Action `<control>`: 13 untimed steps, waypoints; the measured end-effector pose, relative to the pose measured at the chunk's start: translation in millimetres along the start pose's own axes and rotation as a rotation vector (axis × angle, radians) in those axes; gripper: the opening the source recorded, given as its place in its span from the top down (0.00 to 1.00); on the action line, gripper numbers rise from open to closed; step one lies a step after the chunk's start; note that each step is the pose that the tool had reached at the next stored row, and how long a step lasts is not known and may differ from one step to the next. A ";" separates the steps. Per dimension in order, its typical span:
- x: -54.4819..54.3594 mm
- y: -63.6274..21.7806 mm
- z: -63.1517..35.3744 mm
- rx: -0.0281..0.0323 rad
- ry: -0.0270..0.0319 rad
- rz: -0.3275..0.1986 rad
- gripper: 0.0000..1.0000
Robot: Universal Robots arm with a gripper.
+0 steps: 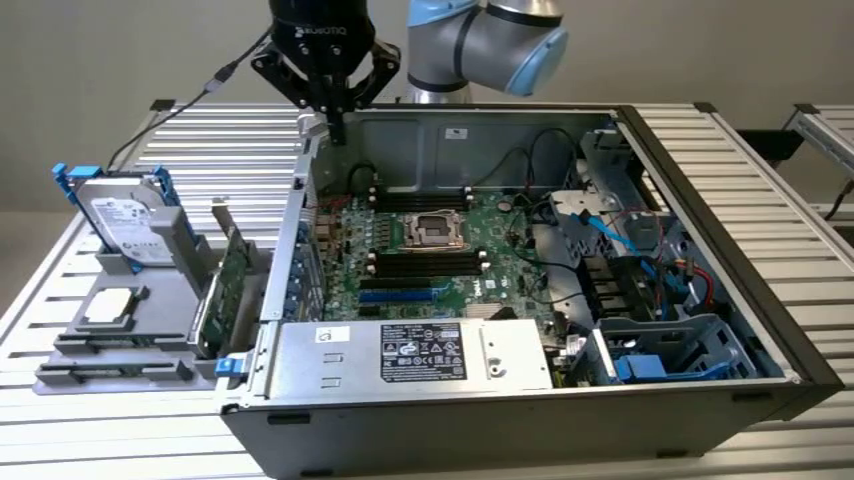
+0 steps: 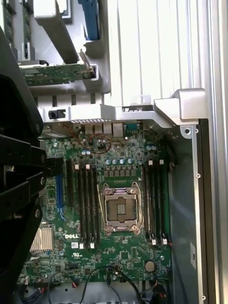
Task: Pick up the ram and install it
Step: 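Reach for the ram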
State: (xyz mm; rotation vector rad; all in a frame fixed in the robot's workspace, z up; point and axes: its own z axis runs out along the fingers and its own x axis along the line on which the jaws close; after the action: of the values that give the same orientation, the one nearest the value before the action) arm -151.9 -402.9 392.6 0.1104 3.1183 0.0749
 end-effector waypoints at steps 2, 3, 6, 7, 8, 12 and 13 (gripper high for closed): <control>8.9 -2.8 -0.3 0.0000 0.0001 0.000 0.89; 13.4 -4.3 -0.4 0.0000 0.0000 0.000 0.89; 26.6 -8.4 -0.9 0.0000 0.0000 0.000 0.89; 31.0 -9.6 -1.0 0.0000 0.0000 0.000 0.89; 35.8 -10.6 -1.1 -0.0001 0.0000 0.000 0.89; 53.8 -14.1 -1.0 -0.0001 0.0000 0.000 0.89; 58.2 -14.8 -0.9 0.0000 0.0000 0.000 0.89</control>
State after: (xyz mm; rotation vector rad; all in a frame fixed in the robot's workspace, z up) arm -211.0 -413.5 391.7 0.1103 3.1184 0.0750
